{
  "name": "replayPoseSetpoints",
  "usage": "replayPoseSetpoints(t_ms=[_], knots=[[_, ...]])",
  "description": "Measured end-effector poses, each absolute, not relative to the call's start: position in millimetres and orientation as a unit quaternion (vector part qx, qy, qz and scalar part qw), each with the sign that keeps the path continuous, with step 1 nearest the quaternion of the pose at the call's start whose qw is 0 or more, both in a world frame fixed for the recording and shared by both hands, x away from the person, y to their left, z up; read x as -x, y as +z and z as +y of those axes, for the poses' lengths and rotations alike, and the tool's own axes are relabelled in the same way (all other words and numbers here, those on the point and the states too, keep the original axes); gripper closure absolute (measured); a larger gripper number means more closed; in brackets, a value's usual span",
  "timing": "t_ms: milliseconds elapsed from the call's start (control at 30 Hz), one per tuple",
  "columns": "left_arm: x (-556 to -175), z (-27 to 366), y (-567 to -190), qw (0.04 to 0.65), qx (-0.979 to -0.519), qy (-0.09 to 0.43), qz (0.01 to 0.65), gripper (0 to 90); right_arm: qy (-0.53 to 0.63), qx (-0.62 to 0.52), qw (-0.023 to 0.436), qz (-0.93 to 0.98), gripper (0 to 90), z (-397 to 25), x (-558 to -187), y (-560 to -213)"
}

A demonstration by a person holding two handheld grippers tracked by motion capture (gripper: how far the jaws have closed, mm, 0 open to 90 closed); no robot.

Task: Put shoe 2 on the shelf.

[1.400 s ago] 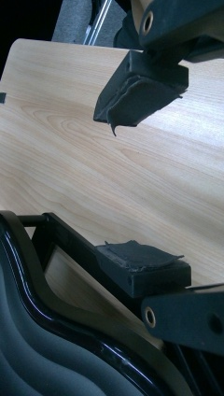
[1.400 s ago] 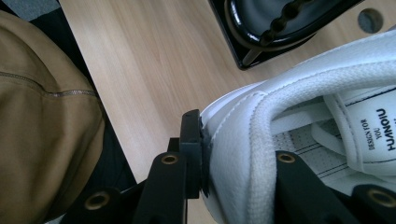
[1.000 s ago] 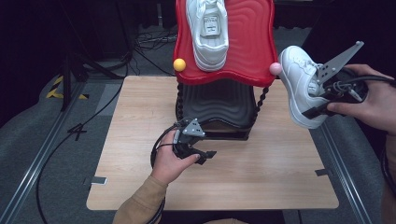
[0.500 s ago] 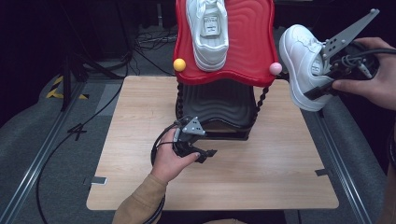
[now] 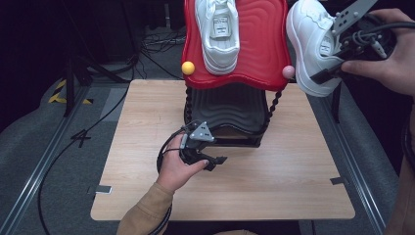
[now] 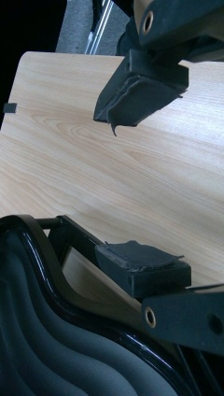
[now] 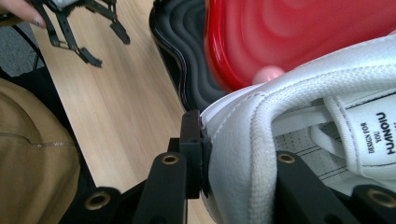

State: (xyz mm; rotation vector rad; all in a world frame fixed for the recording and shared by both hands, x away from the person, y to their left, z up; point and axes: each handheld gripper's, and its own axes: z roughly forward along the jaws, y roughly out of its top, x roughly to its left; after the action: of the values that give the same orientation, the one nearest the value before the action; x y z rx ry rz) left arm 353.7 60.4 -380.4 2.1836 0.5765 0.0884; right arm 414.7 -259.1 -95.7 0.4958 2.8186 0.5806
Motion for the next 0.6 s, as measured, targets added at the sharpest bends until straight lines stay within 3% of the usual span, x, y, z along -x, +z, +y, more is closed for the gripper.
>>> replayPoseSetpoints(t_ms=[600], knots=[[-347.8, 74.0, -382.1, 0.424, -0.87, 0.039, 0.247, 31.2, 0.194, -0.138, 0.129, 0.963, 75.8, -202.5, -439.5, -75.3]])
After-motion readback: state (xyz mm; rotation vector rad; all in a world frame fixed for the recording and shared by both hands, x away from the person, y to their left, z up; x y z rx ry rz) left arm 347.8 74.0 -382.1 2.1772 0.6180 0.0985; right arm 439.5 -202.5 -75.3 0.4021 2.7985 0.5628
